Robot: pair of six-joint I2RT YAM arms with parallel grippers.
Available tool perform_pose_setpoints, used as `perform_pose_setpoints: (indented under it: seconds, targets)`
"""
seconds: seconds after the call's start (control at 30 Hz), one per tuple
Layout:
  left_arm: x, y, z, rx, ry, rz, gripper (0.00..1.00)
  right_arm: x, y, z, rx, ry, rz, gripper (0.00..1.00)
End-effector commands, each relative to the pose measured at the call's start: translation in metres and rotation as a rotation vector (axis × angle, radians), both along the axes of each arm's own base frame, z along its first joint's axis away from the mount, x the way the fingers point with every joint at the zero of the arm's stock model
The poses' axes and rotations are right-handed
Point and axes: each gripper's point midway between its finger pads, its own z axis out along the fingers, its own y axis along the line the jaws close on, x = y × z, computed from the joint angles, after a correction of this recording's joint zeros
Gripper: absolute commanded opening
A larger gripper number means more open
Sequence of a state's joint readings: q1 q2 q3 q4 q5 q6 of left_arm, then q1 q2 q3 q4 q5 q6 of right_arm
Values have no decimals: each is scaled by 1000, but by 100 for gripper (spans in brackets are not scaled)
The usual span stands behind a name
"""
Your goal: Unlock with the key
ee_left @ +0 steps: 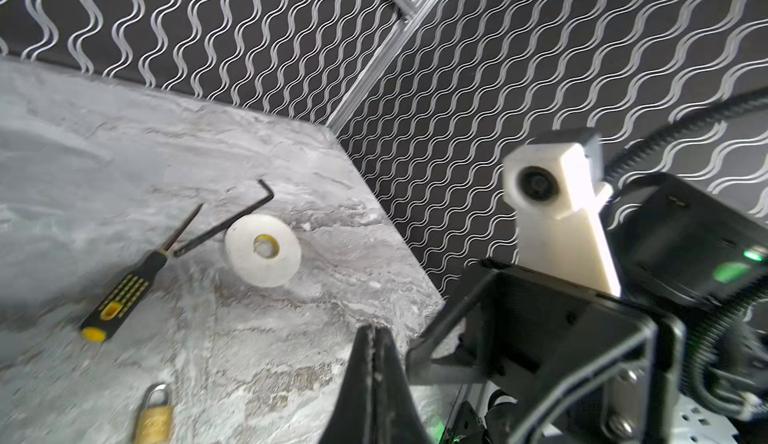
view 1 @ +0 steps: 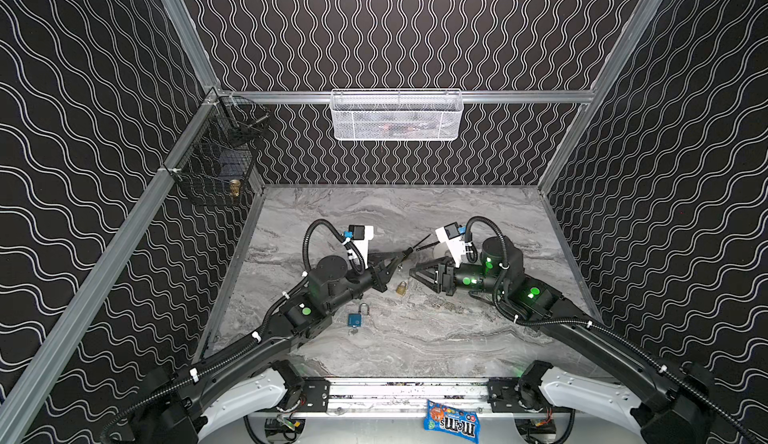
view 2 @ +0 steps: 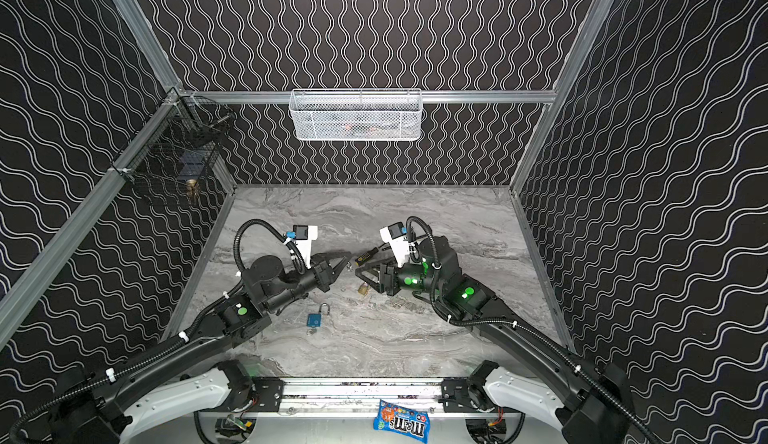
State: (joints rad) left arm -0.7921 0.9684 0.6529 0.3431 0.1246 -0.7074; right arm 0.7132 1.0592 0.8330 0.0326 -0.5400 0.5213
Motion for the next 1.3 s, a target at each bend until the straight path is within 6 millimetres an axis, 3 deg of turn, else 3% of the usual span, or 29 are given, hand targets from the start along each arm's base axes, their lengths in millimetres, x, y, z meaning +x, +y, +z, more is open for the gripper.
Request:
perform_pose_setpoints:
  seconds: [0.0,0.27,1.27]
  targets:
    - [-4,-5,19,-46,-81,-47,0,-7,10,16,69,-55,101,47]
    - [-8,-12,26,-63,-108,-99,0,-3,19,27,132,-48,163,42]
    - [-5,-13,29,-69,-115,-99,0,0,17,17,217,10,202,12]
